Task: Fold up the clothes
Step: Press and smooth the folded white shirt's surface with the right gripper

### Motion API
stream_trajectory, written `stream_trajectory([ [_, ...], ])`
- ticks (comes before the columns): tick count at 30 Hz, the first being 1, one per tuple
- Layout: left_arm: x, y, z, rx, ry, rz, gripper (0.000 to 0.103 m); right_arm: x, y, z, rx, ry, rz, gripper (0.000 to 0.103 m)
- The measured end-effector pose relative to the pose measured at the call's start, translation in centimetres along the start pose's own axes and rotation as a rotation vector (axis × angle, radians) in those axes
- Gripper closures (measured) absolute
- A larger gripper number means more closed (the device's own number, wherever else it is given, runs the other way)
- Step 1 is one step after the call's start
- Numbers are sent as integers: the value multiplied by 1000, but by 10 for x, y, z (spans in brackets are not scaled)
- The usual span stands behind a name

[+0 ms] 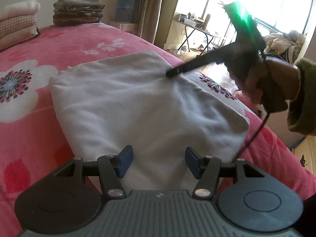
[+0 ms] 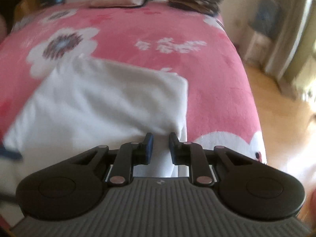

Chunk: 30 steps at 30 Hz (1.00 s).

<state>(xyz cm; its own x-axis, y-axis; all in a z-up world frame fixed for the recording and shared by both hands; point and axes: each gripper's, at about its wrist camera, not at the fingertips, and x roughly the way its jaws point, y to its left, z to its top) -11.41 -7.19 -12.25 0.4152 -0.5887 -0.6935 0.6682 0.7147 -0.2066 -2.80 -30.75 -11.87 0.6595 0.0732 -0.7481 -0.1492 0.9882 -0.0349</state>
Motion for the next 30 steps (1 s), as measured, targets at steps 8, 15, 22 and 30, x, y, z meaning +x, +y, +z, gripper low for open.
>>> stream_trajectory([
  [8, 0, -3, -1, 22, 1, 5, 42, 24, -8, 34, 94, -14, 27, 87],
  [15, 1, -4, -3, 31, -5, -3, 42, 42, -6, 53, 120, -31, 80, 87],
  [22, -5, 2, -4, 4, -12, -30, 40, 24, -3, 61, 224, -20, 89, 85],
  [30, -12, 0, -1, 12, -18, -27, 41, 40, 58, 36, 31, 75, 196, 83],
])
